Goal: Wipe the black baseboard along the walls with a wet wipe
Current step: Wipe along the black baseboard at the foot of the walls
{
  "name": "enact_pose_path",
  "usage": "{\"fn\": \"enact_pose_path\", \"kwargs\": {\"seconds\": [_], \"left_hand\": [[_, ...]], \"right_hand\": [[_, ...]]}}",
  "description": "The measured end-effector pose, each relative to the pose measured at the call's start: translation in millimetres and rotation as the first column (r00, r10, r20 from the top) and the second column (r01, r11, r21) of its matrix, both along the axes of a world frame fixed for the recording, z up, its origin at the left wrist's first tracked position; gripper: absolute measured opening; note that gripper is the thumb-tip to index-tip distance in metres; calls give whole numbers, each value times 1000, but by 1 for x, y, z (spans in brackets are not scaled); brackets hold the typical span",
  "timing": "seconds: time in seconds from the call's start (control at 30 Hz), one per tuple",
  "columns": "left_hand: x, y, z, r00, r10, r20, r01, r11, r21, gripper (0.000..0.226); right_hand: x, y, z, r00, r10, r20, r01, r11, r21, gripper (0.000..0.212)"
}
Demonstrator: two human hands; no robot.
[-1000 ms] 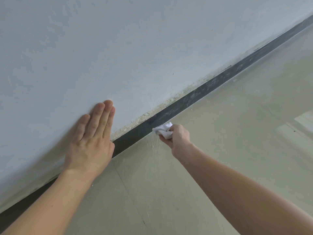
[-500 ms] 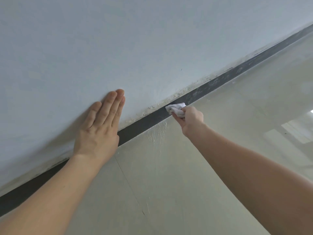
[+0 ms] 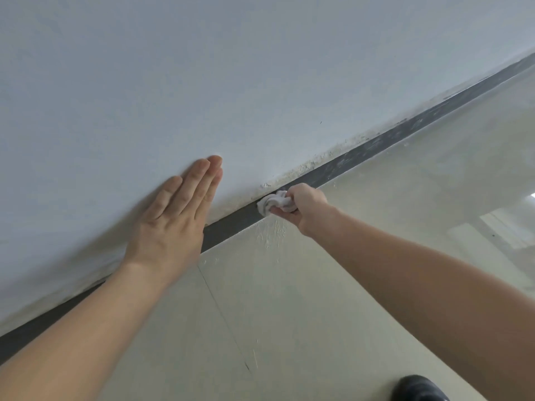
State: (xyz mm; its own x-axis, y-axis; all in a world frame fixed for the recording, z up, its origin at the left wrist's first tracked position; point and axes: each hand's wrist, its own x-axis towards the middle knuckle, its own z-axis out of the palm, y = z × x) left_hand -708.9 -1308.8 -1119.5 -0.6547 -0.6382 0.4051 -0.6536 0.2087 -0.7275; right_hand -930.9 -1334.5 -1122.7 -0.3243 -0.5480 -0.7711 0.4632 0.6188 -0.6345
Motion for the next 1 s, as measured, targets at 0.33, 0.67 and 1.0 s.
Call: {"fn": "enact_pose_path", "kwargs": {"seconds": [0.33, 0.67, 1.0], "left_hand": [[-28, -4, 1, 997, -57, -50, 58, 998, 21, 73], [-100, -46, 58, 986, -128, 107, 129, 992, -1, 69], [-102, -43, 68, 976, -58, 208, 53, 998, 29, 73]], "right_hand": [[-66, 11, -4, 982, 90, -163, -88, 996, 21, 19], [-11, 3, -44, 888, 222, 402, -214, 975, -66, 15], [-135, -30, -32, 943, -242, 229, 259, 965, -49, 27]]}}
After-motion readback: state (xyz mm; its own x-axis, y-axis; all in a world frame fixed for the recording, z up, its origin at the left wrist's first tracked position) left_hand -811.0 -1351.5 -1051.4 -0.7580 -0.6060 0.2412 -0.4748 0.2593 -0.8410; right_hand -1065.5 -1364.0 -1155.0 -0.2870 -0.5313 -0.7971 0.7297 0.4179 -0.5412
